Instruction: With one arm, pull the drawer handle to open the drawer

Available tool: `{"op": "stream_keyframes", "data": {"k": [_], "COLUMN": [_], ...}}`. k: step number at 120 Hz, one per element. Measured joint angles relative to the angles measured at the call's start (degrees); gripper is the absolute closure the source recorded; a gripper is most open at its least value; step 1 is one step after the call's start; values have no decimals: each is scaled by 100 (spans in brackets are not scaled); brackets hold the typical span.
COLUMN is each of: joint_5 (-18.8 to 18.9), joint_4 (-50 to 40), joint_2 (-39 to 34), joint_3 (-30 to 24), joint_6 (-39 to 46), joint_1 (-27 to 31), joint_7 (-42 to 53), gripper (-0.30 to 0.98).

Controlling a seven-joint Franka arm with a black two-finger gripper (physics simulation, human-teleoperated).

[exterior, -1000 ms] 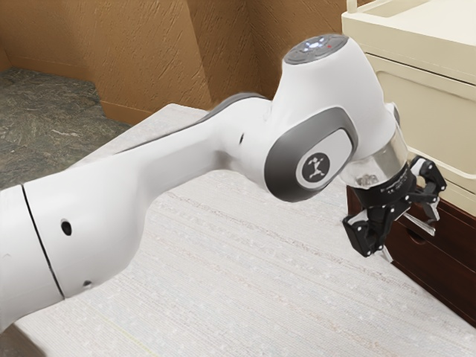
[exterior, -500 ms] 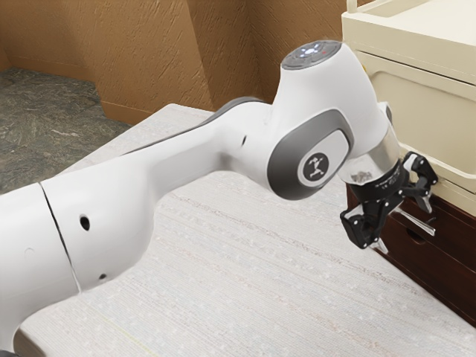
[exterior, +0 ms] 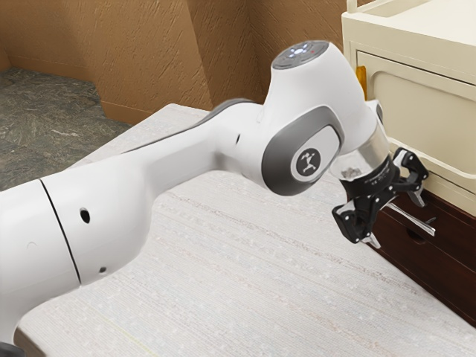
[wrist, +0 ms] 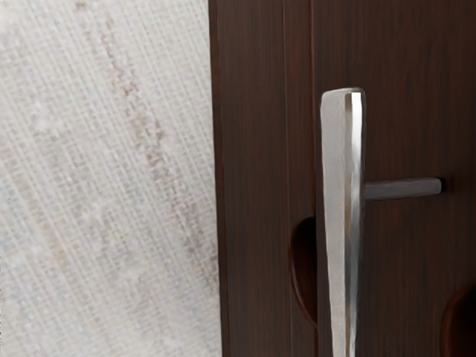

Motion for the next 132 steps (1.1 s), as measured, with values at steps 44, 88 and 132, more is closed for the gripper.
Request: {"op": "stream_keyframes", "data": {"k": [44, 88, 132], "joint_5": [0, 19, 23], "joint_4": [-166, -262, -547], "joint_2": [-106, -140, -355], "joint_3": [25, 27, 57], "joint_6": [-8, 5, 5], "joint_1": [8, 8, 14], "joint_7": [155, 235, 271], "gripper": [32, 50, 74]}}
